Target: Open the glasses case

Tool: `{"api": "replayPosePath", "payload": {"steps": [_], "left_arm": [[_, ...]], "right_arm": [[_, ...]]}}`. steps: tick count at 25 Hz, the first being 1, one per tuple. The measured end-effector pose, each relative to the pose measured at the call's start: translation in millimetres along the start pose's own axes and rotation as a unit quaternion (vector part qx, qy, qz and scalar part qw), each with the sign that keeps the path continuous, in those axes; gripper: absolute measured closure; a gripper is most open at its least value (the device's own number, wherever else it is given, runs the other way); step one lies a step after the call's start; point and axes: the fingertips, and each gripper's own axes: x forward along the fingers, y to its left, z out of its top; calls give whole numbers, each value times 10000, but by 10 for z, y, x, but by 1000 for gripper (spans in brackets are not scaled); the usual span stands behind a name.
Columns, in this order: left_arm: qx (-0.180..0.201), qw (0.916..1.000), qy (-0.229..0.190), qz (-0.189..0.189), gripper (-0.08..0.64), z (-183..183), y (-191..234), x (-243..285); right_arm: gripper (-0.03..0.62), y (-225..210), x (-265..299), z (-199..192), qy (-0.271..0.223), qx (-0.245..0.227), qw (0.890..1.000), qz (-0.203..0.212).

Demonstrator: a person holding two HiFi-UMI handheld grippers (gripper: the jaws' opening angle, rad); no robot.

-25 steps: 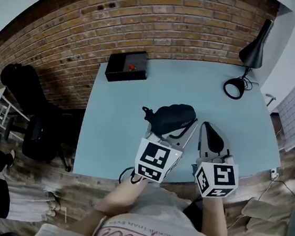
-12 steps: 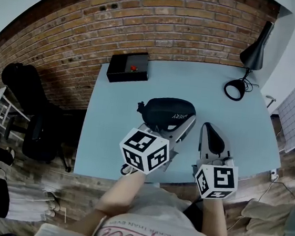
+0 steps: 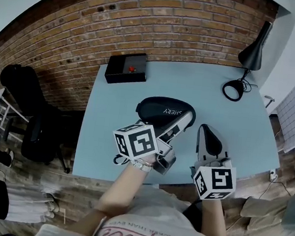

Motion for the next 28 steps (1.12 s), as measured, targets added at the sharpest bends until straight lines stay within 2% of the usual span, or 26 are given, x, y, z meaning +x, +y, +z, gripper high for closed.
{"api": "replayPosePath", "payload": {"steps": [3,5,8,9,11,12,17,20,21,22,28], "left_arm": [[-657,9976,-72,-196,290,-5,21,36],[-934,9952,-126,-257,290,12,30,59],[-1010,9946,-154,-202,290,31,54,102],[-1039,9943,-160,-189,290,31,62,115],[-1119,9934,-170,-203,290,29,62,134],[-1153,9929,-166,-220,290,28,54,139],[-1386,9897,-130,-337,290,4,3,164],[-1379,9898,-100,-341,290,-26,-21,167],[-1385,9897,-98,-345,290,-31,-28,167],[-1400,9895,-105,-356,290,-32,-36,170],[-1345,9901,-84,-390,290,-33,-58,184]], "right_arm": [[571,57,12,-62,131,-80,9997,187],[571,102,25,-98,255,-113,9992,292],[569,153,38,-140,380,-60,9981,489],[555,175,43,-167,442,-27,9973,580],[480,220,59,-232,579,36,9957,727],[479,240,69,-257,617,40,9952,758],[480,278,118,-287,665,-57,9952,714],[480,251,121,-295,661,-77,9957,637],[491,236,118,-290,642,-89,9961,603],[566,227,114,-282,618,-108,9963,584],[574,213,90,-273,597,-221,9962,590]]}}
